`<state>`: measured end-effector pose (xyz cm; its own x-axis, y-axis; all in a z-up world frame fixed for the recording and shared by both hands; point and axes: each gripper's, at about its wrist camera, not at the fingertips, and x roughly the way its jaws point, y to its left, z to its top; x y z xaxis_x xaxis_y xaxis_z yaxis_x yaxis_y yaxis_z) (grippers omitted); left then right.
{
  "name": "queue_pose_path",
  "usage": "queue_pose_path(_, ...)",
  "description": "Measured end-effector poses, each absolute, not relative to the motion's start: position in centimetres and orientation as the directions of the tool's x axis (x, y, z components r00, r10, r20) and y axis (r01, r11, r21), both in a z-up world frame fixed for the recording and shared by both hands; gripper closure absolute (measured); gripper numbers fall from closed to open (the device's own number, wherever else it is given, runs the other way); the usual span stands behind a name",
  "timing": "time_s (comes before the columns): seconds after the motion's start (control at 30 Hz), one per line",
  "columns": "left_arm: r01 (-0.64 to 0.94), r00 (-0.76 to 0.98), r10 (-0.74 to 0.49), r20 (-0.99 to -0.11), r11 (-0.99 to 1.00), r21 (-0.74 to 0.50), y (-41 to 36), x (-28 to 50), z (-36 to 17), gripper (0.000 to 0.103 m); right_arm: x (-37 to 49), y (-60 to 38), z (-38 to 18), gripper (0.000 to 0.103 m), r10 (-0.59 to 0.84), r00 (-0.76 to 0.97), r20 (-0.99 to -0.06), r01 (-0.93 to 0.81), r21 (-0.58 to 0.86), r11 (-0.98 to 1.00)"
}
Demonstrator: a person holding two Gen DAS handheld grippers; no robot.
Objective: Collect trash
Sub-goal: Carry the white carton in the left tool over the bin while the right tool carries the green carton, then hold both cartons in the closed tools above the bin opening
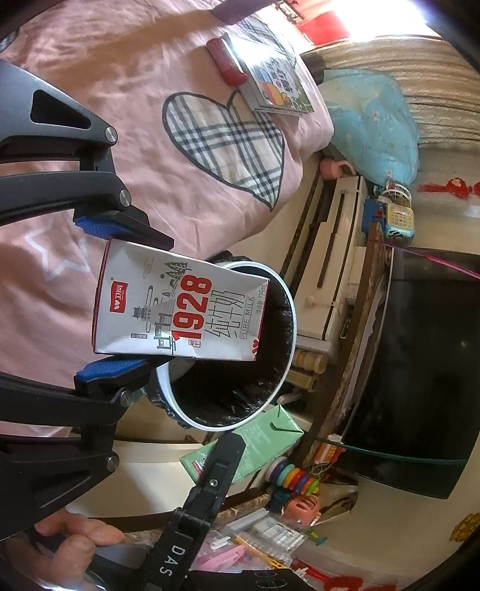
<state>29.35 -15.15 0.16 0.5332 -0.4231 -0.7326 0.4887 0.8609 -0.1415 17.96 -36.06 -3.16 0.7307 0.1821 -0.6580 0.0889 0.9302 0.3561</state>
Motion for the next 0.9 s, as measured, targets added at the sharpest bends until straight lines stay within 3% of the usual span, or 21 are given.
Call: queue_pose_path(0.9, 0.492, 0.531, -0.410, -0.742, 0.862, -0.125, -19.2, 33.3, -0.3, 0.052, 21.2, -38.7, -3.0, 0.055, 0.150, 0.723, -0.675, 0.125, 0.340, 0.932)
